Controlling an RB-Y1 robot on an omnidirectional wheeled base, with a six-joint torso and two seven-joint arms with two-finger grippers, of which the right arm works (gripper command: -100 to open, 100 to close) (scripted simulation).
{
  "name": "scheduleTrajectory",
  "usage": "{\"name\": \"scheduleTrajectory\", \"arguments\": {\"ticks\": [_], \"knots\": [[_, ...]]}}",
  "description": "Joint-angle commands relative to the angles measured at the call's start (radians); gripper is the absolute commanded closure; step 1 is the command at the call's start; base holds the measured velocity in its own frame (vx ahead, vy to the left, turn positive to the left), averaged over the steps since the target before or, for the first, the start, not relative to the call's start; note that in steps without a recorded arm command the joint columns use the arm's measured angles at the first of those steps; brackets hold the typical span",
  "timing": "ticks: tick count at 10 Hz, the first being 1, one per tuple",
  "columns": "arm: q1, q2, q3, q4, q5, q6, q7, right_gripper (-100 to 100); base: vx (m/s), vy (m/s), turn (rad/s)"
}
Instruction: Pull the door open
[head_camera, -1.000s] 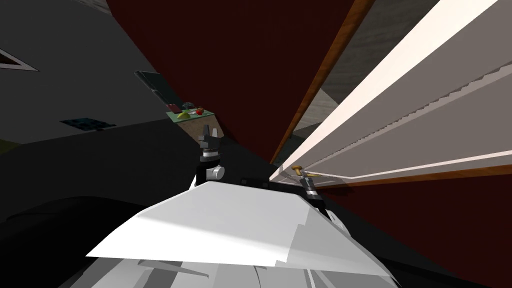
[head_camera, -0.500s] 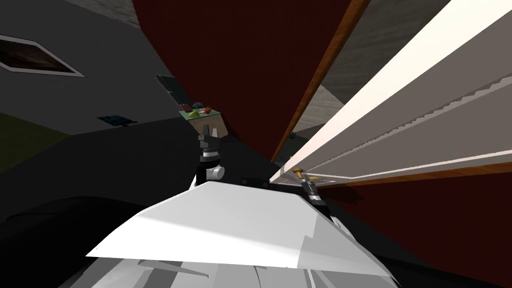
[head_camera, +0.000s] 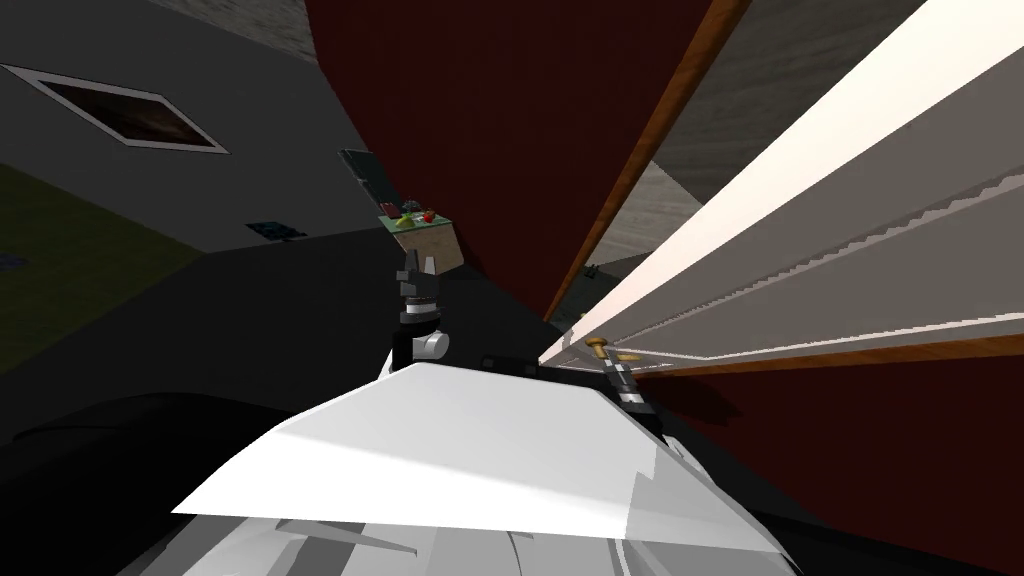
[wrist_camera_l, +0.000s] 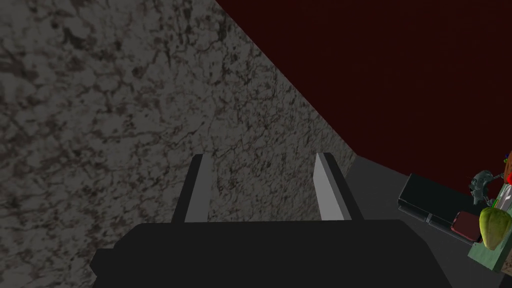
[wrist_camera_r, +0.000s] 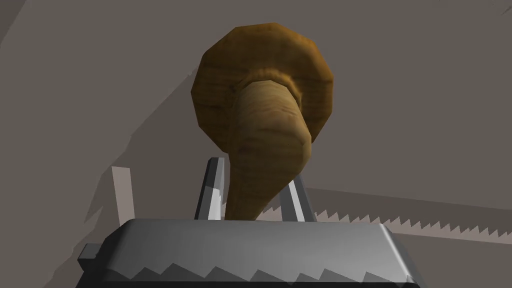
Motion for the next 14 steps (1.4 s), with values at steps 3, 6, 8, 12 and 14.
{"name": "scheduleTrajectory", "arguments": {"ticks": [3,6,8,12,14], "knots": [[-0.001,-0.013,0.005,0.035,0.000,-0.039,-0.006,100,-0.225,-0.058,0.166],[-0.002,-0.021,0.009,0.053,0.001,-0.061,-0.011,100,-0.203,-0.072,0.134],[-0.007,-0.017,0.016,0.065,0.004,-0.065,-0.014,100,-0.133,-0.049,0.090],[-0.026,-0.024,0.022,0.095,0.010,-0.086,-0.022,100,-0.204,-0.054,0.151],[-0.035,-0.028,0.024,0.108,0.013,-0.094,-0.025,100,-0.191,-0.069,0.149]]}}
